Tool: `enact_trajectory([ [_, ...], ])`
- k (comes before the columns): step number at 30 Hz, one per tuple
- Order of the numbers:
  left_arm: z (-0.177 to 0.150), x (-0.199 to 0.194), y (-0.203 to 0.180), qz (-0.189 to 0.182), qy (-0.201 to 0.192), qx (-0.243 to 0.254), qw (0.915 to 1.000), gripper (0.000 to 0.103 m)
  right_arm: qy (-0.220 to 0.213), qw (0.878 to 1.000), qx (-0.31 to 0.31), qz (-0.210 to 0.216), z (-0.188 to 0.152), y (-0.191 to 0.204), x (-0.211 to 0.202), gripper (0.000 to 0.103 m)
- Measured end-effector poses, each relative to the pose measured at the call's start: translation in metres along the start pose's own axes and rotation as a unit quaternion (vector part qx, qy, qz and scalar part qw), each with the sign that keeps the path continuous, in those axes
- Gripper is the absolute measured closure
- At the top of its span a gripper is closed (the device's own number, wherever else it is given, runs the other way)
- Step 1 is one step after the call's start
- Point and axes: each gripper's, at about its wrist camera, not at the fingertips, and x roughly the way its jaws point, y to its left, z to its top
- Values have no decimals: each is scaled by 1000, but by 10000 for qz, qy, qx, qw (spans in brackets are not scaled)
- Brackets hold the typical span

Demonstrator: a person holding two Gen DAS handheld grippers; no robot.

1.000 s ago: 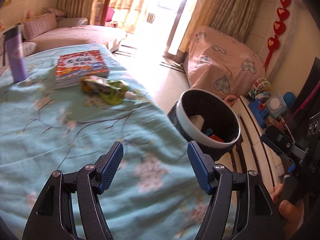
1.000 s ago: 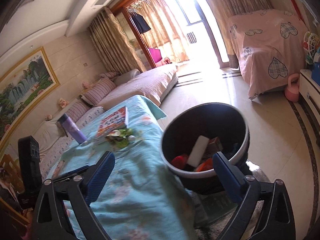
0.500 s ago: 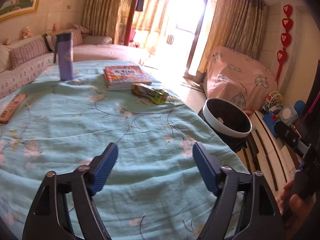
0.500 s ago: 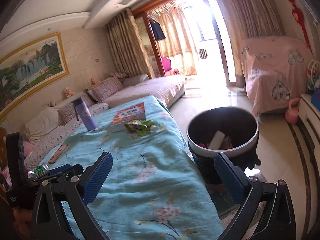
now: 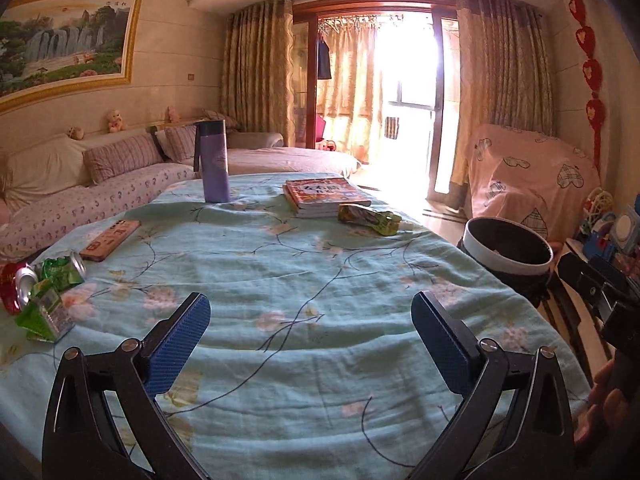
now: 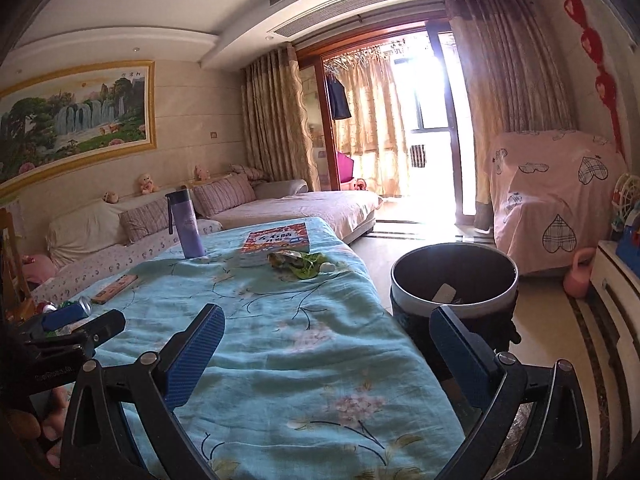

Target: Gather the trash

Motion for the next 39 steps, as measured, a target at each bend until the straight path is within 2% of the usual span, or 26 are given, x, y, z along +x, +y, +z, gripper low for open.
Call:
enact_trajectory([
  [10, -8, -7, 5, 244, 0, 69, 9997, 0, 186, 9996, -198, 118, -12, 13, 7, 0],
  [39, -7, -12, -5, 318, -56, 267, 9991, 0, 251, 9993, -132, 232, -11, 13, 3, 0],
])
